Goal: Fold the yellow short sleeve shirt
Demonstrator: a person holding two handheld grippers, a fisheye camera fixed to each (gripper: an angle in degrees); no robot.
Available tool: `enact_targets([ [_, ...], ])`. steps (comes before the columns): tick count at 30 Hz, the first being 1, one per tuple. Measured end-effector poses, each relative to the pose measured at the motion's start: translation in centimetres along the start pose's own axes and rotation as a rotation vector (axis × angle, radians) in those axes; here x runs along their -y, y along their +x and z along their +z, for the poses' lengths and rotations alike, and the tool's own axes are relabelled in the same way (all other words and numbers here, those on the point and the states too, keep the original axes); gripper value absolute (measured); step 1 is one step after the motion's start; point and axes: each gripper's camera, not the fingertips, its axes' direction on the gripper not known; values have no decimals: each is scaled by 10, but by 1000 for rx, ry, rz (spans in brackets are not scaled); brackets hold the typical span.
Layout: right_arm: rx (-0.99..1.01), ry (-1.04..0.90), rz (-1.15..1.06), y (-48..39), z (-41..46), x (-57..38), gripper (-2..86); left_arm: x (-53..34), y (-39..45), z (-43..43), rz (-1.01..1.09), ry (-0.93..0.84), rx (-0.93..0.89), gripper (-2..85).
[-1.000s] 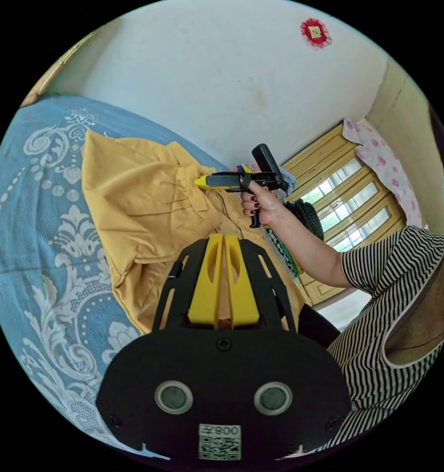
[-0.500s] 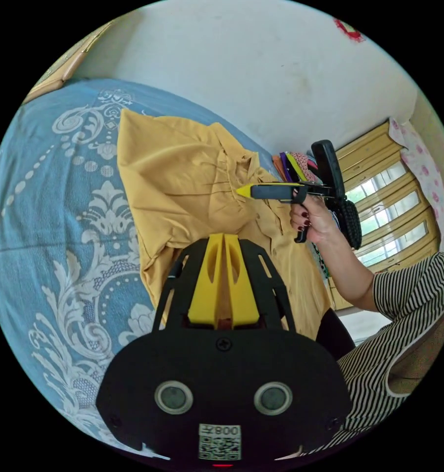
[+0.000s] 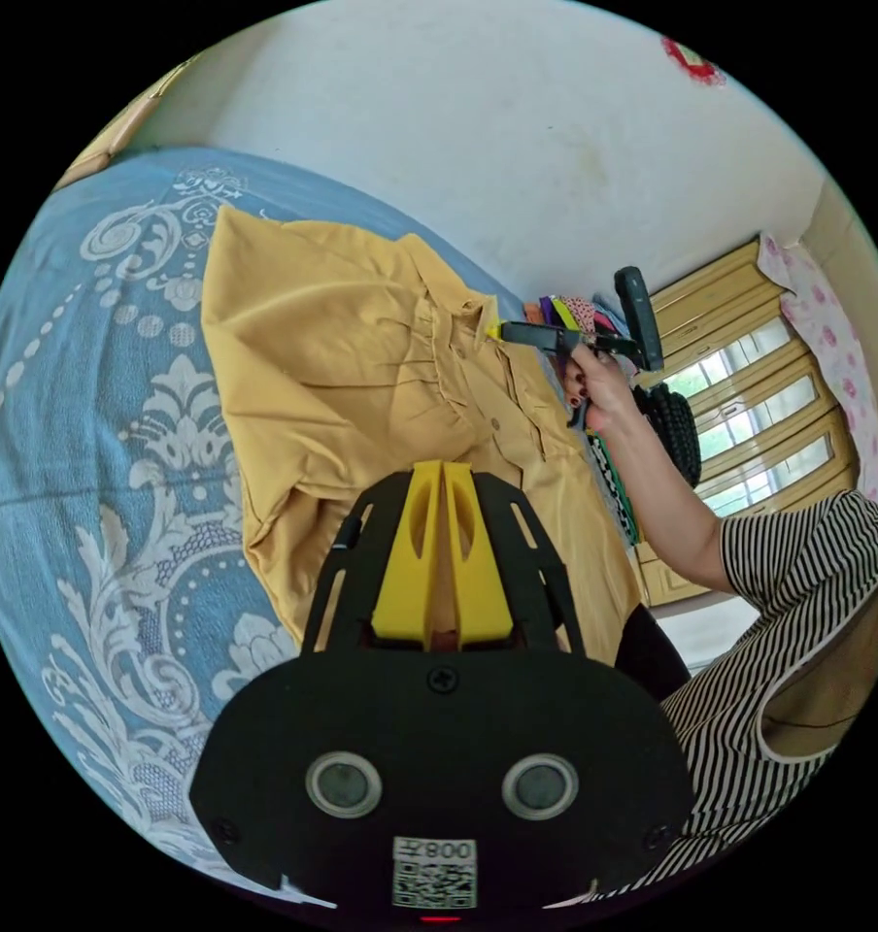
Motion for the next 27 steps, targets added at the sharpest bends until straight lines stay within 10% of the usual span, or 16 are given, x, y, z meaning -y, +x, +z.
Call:
enact_targets([
  [15,53,30,25,38,-27,-36,1,13,-2,37,67,-20,-130,3],
  [27,107,17,110,83,-15,-152,1,88,-6,76,65,-67,211,3],
])
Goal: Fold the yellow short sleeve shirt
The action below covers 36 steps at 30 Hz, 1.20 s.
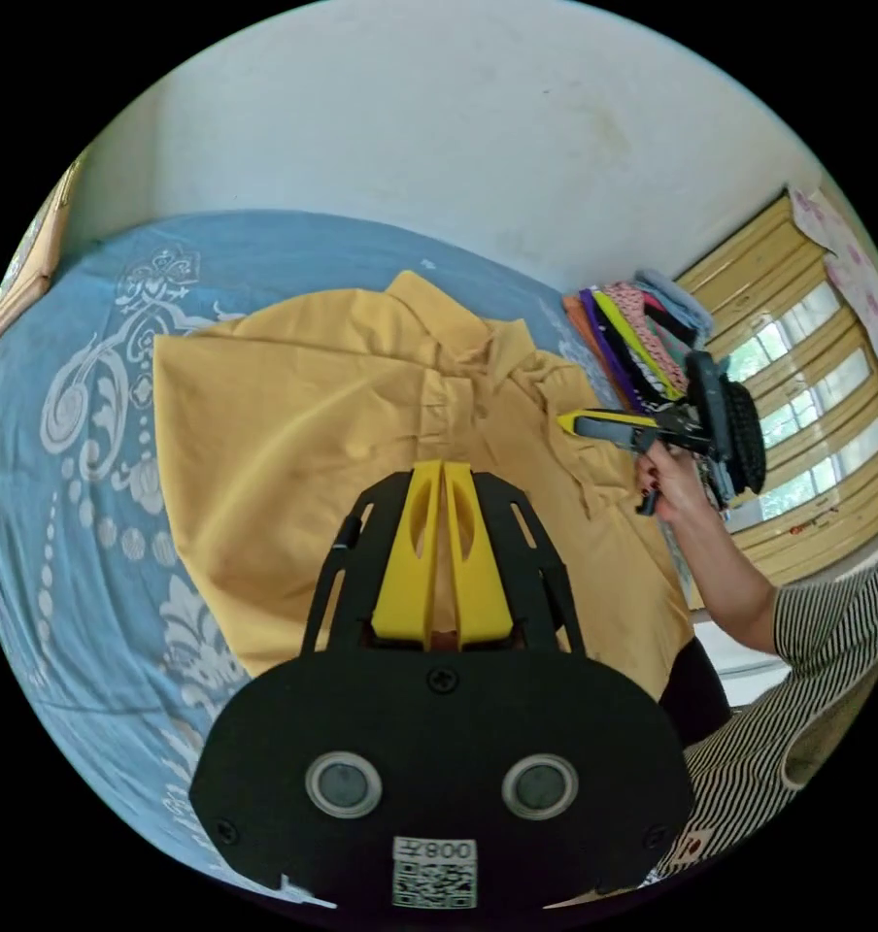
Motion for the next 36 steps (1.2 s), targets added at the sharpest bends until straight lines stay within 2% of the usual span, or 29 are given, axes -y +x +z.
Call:
enact_targets([
  [1,9,0,5,3,2,-1,1,8,-4,13,-8,-54,-5,3],
  [4,22,8,16,9,7,-4,1,14,-7,26,-17,-54,-47,3],
  [8,53,13,16,20,3,-15,2,8,2,26,-1,-66,15,3],
  [12,48,58,29,26,-10,-33,2,-2,6,20,4,-40,-6,3],
  [14,62,32,43,32,-5,-35,2,-7,5,27,-1,-89,9,2],
  [24,123,28,80,43,-18,-56,1,-39,7,4,-41,-59,-7,2],
  [27,90,56,69,40,-36,-79,2,-56,8,-10,-58,-11,3,2],
  [36,97,65,32,19,-59,-159,1,-93,2,-24,-110,-22,-11,2],
])
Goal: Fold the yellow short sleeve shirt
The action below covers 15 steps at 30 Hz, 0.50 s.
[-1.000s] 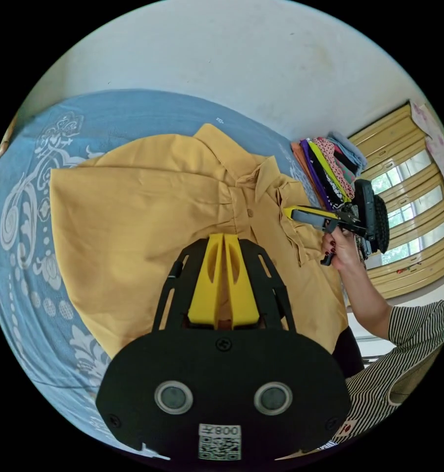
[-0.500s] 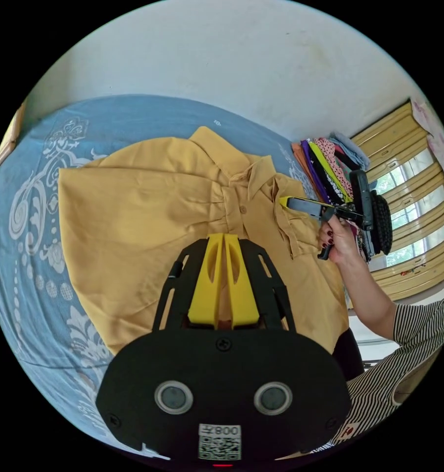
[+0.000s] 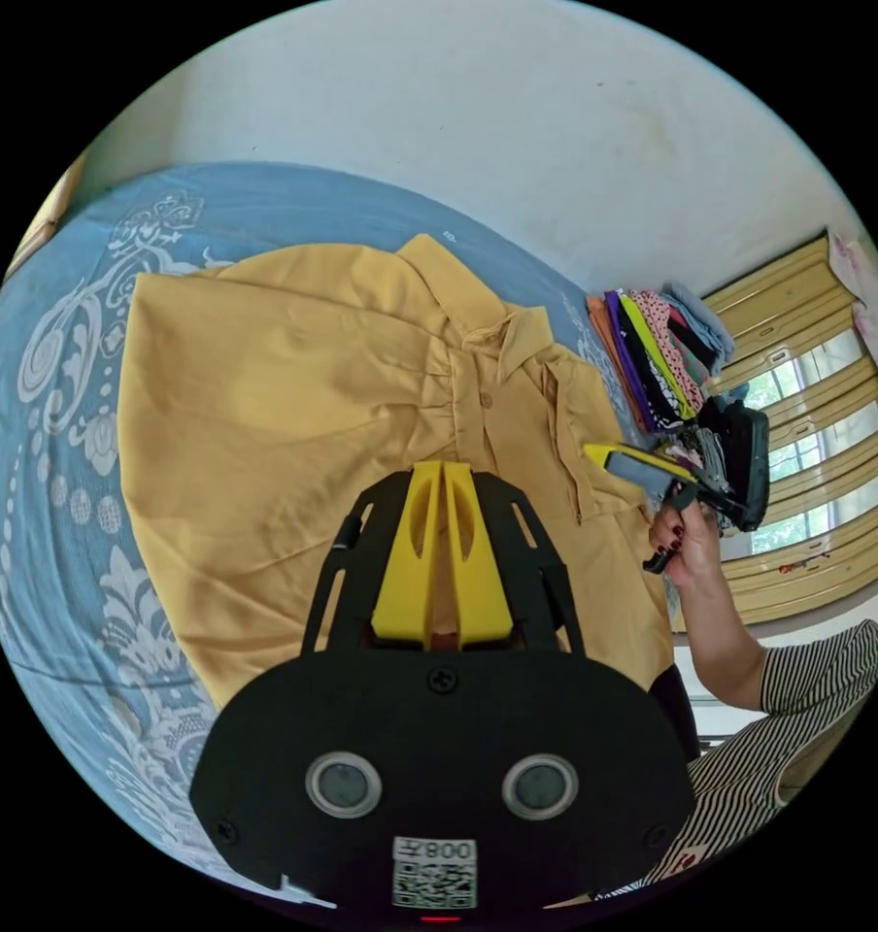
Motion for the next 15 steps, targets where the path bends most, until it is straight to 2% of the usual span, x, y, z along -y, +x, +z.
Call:
enact_targets([
  [5,-5,-49,5,6,10,-26,1,-24,0,-15,-2,-16,10,3],
  [9,-5,-41,-7,5,-6,-37,1,-51,3,-45,13,61,-9,4],
  [15,20,-76,-6,12,-45,-89,1,-146,0,-108,-36,85,-4,5],
])
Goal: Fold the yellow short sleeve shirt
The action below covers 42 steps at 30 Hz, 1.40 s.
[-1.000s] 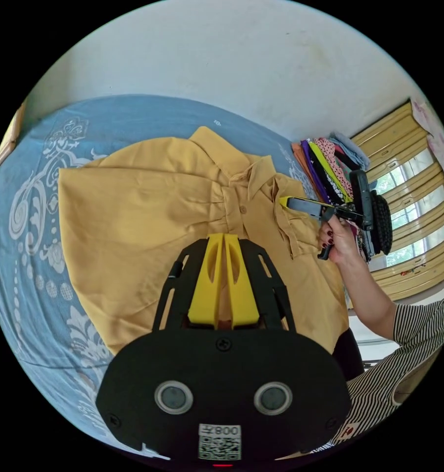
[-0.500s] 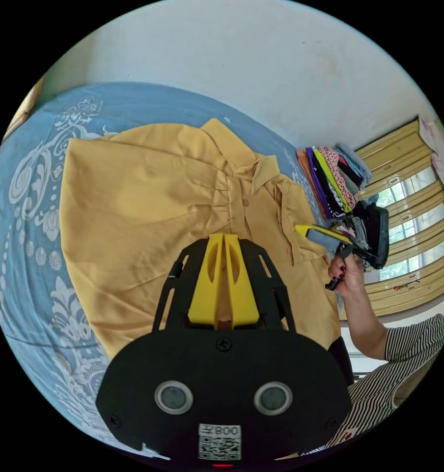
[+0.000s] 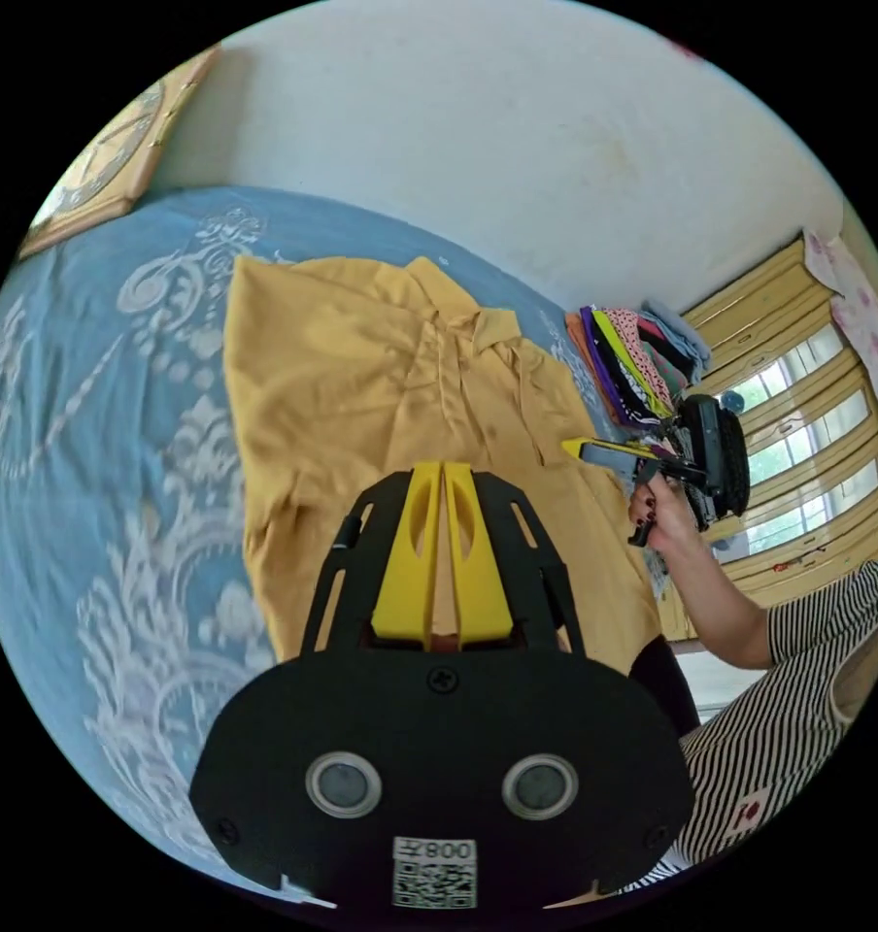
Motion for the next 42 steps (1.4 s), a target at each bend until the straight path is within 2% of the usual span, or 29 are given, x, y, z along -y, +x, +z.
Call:
enact_targets([
  [6,33,-60,90,26,-53,-106,1,-121,-22,-74,-209,-63,-17,14],
  [8,58,-62,155,41,-80,-155,2,-167,-27,-103,-294,-55,-82,22],
  [11,86,-65,234,57,-109,-215,2,-215,-28,-133,-370,-58,-48,29],
  [23,154,-114,416,97,-159,-395,6,-317,-24,-175,-469,-129,-80,71],
  [32,150,-86,477,122,-180,-461,49,-363,-20,-202,-513,-146,-58,82],
  [42,125,-104,475,139,-186,-471,80,-397,-10,-220,-528,-138,-61,97],
])
